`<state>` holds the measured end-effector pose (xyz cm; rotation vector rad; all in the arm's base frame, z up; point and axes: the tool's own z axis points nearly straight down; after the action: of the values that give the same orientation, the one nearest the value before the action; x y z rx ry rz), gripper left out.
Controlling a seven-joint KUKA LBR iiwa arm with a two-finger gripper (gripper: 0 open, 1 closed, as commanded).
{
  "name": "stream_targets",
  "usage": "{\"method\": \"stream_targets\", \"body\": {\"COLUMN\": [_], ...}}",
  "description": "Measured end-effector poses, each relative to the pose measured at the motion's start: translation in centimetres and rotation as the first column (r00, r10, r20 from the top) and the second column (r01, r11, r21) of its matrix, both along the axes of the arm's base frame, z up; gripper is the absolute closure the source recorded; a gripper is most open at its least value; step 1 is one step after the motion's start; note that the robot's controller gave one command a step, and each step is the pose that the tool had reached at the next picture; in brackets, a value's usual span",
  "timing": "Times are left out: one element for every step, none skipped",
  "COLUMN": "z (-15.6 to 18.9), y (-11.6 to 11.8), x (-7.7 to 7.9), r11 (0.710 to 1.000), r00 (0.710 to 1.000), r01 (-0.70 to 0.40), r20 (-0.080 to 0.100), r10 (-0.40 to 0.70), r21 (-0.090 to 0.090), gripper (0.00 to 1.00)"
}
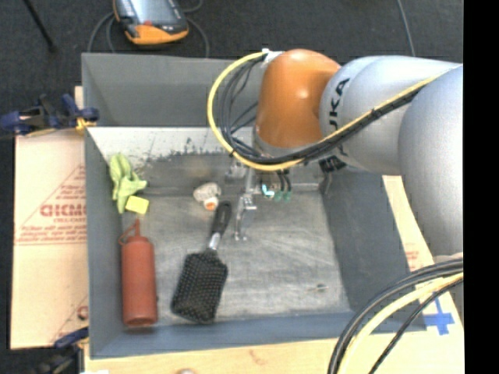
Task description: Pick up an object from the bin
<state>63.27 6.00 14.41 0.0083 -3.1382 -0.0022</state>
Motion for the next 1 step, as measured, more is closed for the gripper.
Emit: {"method": "stream_targets", "body": {"z": [0.47], "y": [0.01], "x": [0.19], "r11": [1.0], "r00": [1.0], "r01": [0.001], "r20": [0.008], "r10": [-0.001], "r21": [0.001], "gripper": [0.0]}}
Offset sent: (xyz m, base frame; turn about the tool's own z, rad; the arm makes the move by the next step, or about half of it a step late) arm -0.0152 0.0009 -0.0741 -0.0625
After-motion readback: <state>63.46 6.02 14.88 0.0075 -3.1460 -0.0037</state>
